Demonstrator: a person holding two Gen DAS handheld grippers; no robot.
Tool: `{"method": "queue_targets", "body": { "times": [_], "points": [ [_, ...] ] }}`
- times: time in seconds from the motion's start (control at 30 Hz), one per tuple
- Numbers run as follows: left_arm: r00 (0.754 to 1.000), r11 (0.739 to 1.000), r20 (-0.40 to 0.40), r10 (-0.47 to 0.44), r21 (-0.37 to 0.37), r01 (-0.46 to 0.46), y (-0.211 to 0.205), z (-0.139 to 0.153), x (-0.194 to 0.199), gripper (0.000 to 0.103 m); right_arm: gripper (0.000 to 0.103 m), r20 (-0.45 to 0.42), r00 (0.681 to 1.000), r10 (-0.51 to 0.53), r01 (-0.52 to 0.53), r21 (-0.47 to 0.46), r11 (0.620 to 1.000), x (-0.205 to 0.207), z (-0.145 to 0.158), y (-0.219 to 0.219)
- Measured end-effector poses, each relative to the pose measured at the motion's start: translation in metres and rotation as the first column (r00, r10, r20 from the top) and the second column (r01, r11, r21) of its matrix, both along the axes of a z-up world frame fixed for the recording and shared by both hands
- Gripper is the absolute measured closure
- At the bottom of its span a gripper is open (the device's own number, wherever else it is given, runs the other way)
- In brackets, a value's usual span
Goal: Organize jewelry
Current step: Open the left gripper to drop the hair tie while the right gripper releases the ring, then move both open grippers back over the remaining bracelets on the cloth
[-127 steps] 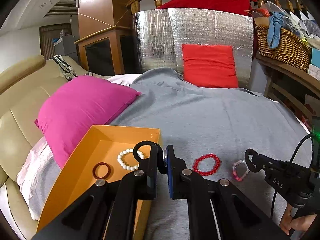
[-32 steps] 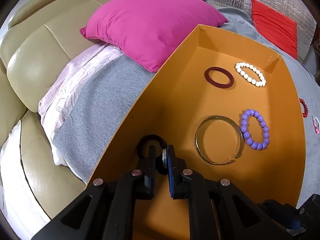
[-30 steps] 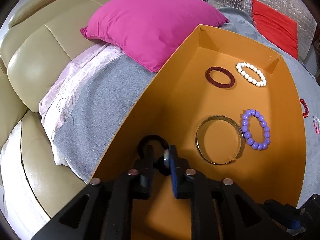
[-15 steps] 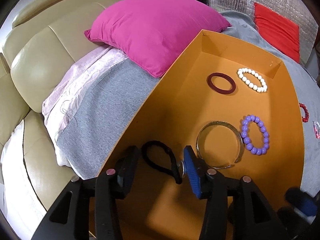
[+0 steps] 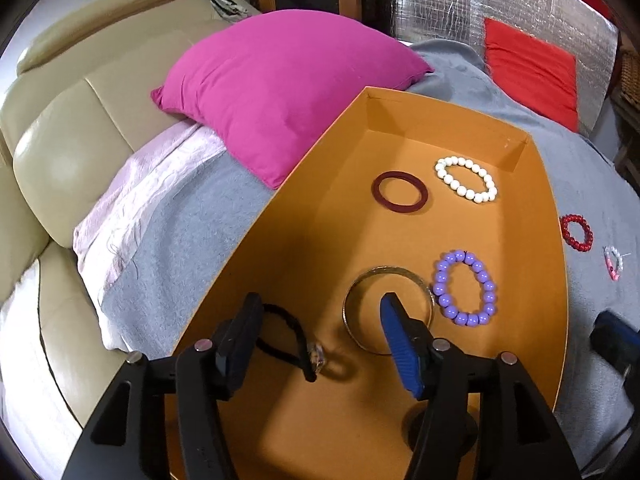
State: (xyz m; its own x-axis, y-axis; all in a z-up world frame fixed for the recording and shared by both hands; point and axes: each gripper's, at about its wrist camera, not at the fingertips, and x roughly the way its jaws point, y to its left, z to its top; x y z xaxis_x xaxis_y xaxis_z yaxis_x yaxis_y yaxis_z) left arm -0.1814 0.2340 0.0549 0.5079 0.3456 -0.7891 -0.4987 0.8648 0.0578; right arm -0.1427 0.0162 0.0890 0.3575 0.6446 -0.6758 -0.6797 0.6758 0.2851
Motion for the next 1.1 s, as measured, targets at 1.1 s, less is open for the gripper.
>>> {"method": "queue_targets", "body": {
  "times": [1.1],
  "points": [
    [0.824, 0.927, 0.547, -0.148, -0.215, 0.309, -0.074, 0.077, -0.004, 0.019, 0.070, -0.055, 0.708, -0.704, 0.684, -0.191, 0.704, 0.063, -0.003, -0.223]
  ]
}}
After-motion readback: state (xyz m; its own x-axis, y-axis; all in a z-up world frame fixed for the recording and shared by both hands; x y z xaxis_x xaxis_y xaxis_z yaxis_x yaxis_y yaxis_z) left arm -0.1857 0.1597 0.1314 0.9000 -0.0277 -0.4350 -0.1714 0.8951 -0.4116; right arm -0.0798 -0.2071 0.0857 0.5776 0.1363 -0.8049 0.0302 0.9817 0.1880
